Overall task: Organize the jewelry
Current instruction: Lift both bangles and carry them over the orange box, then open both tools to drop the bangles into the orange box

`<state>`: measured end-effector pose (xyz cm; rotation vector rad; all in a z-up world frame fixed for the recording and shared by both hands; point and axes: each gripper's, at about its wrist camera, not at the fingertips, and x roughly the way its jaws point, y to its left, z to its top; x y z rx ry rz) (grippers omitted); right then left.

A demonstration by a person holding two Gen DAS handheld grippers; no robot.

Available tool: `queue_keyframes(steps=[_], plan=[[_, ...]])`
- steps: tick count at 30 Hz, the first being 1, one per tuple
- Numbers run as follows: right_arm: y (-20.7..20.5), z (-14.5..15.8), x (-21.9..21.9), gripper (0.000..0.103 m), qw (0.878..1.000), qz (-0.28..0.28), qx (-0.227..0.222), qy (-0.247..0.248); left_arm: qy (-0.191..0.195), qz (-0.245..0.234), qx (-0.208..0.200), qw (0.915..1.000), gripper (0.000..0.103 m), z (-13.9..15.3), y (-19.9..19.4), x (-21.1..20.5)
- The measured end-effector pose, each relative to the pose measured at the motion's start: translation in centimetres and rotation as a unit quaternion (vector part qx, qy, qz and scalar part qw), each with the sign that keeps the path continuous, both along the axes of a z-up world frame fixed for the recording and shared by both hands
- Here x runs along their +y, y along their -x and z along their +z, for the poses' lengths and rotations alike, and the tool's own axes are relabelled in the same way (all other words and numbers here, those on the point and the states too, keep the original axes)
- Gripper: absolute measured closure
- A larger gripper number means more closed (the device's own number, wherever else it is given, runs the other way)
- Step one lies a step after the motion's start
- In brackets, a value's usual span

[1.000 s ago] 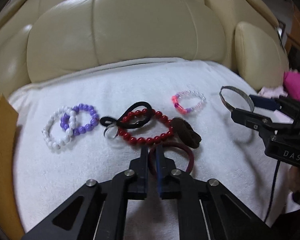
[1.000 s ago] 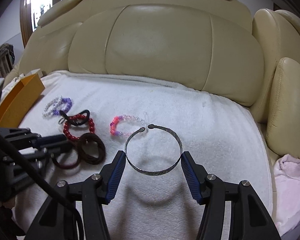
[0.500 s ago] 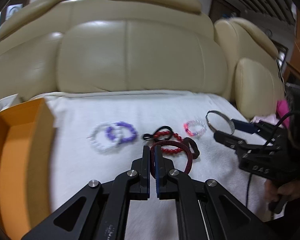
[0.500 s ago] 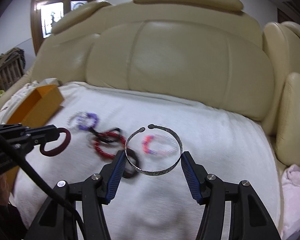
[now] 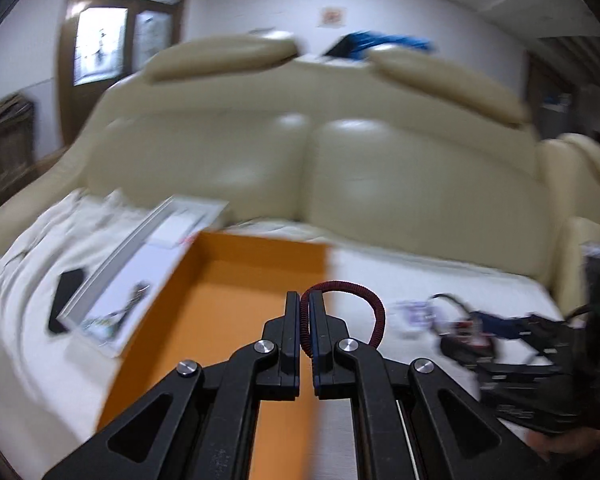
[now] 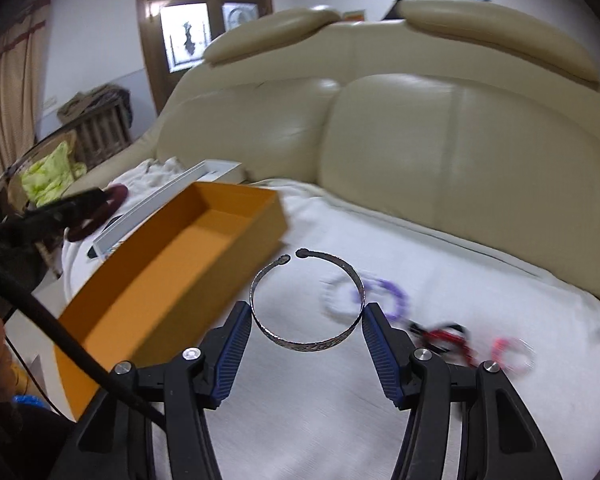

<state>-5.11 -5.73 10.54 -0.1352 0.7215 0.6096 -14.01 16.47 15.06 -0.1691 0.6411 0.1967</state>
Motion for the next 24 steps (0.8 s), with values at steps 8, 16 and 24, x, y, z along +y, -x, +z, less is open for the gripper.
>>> queue_keyframes(steps=[8,16,24], plan=[[-4.4,0.7,10.9,0.042,0.997,0.031,0.068,0.020,0.064,0.079,0.113,0.9884,0.099,-7.5,-3.2,6.7],[-8.8,-2.0,20.2,0.042,0.987,0.039,0.151,0.037,0.102,0.123,0.158,0.9744,0.098,-10.4,-3.6,9.1],[-12.8,-6.5,24.6,0.038,0.972,0.002,0.226,0.064,0.111,0.174,0.168,0.9640,0.074,-11.2,-3.4,11.1]])
